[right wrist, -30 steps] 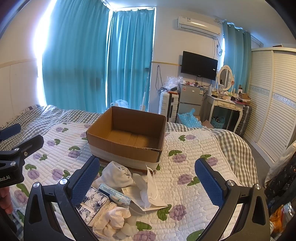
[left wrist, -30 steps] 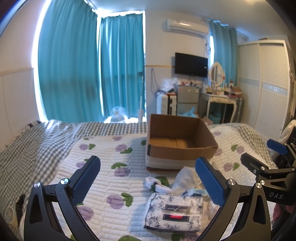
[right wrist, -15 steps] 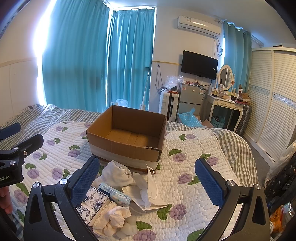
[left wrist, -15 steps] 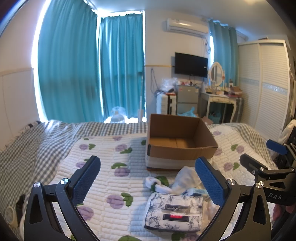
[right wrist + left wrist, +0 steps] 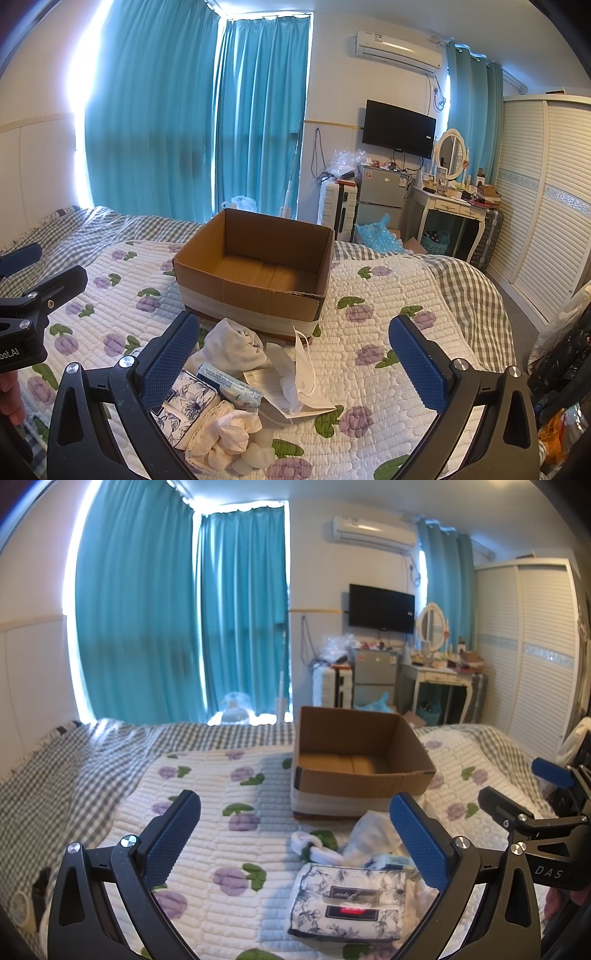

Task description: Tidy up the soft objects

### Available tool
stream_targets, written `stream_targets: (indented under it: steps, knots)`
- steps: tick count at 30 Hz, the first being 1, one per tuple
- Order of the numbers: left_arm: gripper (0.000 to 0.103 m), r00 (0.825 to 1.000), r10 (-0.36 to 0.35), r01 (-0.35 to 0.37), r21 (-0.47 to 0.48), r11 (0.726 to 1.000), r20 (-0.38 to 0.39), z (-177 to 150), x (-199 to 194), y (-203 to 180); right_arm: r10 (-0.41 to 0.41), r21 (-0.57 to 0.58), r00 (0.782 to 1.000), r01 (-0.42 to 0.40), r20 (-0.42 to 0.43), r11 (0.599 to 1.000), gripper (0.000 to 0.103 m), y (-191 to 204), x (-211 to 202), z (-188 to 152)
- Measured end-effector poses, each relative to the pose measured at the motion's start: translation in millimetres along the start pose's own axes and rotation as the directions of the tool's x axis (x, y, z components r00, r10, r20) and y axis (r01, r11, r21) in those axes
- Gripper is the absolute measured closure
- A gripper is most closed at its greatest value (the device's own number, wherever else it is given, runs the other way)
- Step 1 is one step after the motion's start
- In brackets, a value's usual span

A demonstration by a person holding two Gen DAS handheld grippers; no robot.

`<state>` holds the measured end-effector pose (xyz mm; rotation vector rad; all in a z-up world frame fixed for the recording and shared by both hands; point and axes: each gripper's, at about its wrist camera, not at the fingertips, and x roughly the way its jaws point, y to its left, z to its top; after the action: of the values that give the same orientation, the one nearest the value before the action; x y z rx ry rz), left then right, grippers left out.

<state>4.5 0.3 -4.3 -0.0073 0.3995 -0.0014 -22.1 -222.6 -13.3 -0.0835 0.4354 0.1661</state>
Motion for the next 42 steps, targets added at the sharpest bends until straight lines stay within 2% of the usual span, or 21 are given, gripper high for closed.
stream_targets:
  steps: [10,19,24,28,33,35,37,39,42]
  knots:
    - [0.000,1.000,0.007,-0.007,0.001,1.000,-0.002,0,0,-1,0.001,0.000,1.000,-0.001,-0.002,1.000,0.000,0,0,1]
    - [0.000,0.999,0.023,-0.023,0.011,1.000,0.041,2,-34,-2,0.009,-0.018,1.000,-0.008,0.021,1.000,0.000,3,-20,8]
    - [0.000,0.998,0.026,-0.027,0.020,0.999,0.053,6,-53,-5,0.013,-0.038,1.000,-0.013,0.004,0.999,0.000,6,-34,14]
    - [0.000,0.999,0.040,-0.040,0.021,0.999,0.013,-5,-51,-4,0.044,-0.068,0.997,-0.048,-0.065,0.996,0.000,10,-33,0]
    - [0.000,0.996,0.051,-0.049,0.036,0.998,-0.078,-33,-33,-1,0.108,-0.127,0.970,-0.138,-0.219,0.982,0.000,30,-3,-37]
    - [0.000,0.991,0.053,-0.048,0.042,0.998,-0.123,-47,-23,0,0.092,-0.154,0.965,-0.132,-0.245,0.979,0.000,37,10,-52]
    - [0.000,0.986,0.049,-0.041,0.049,0.998,-0.161,-57,-14,0,0.072,-0.172,0.955,-0.126,-0.289,0.977,0.007,42,25,-65]
    - [0.000,0.980,0.049,-0.039,0.054,0.998,-0.194,-65,-4,-2,0.091,-0.160,0.942,-0.150,-0.324,0.976,0.018,41,36,-72]
    - [0.000,0.972,0.033,-0.023,0.045,0.999,-0.234,-74,7,-1,0.106,-0.135,0.925,-0.165,-0.366,0.977,0.020,41,53,-79]
